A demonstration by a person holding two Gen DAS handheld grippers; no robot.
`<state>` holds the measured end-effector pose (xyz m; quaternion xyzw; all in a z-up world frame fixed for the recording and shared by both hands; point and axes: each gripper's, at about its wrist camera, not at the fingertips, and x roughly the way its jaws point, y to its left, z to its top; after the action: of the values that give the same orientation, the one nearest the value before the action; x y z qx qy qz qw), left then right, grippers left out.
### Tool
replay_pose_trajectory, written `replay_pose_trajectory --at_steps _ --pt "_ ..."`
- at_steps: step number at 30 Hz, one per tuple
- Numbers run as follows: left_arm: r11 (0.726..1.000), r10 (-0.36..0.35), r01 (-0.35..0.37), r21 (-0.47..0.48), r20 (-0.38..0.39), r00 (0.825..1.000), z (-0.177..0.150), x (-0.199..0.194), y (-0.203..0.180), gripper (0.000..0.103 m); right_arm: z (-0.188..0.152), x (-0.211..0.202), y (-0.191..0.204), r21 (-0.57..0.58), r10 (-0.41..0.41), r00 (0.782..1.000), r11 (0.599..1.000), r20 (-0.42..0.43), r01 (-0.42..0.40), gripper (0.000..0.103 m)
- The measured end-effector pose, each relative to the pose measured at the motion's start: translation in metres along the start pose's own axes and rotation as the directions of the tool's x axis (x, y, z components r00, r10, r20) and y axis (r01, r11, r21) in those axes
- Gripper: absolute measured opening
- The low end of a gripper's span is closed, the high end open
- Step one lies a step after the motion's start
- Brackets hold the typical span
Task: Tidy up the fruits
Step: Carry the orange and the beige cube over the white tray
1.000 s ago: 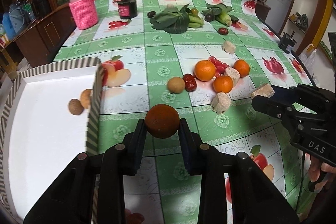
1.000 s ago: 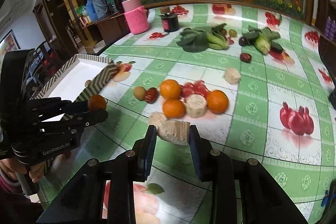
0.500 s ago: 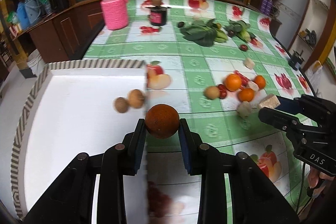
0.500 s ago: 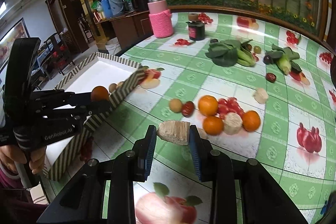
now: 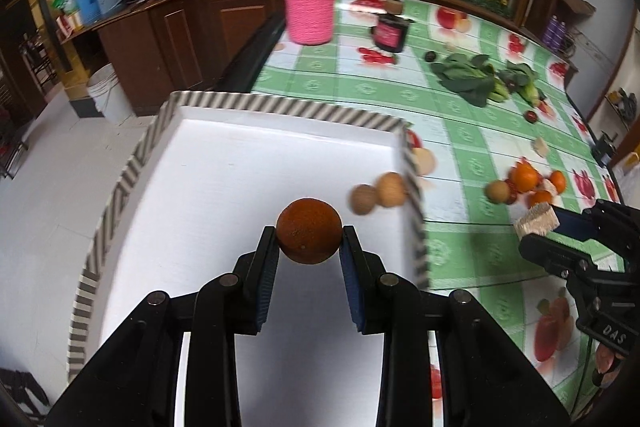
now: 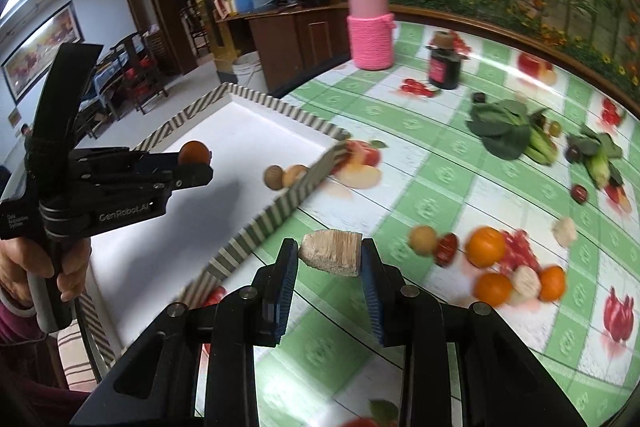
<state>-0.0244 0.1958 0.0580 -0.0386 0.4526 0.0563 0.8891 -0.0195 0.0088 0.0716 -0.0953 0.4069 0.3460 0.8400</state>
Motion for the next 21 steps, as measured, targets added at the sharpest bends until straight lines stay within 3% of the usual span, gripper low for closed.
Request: replay_pose_trajectory --at_steps 21 --pt "0.998 0.044 -0.046 -0.050 -0.041 0.998 0.033 0.043 0.031 0.029 0.042 0.073 0.057 -0.116 0.106 0.990 0.986 -0.093 -0.117 0.032"
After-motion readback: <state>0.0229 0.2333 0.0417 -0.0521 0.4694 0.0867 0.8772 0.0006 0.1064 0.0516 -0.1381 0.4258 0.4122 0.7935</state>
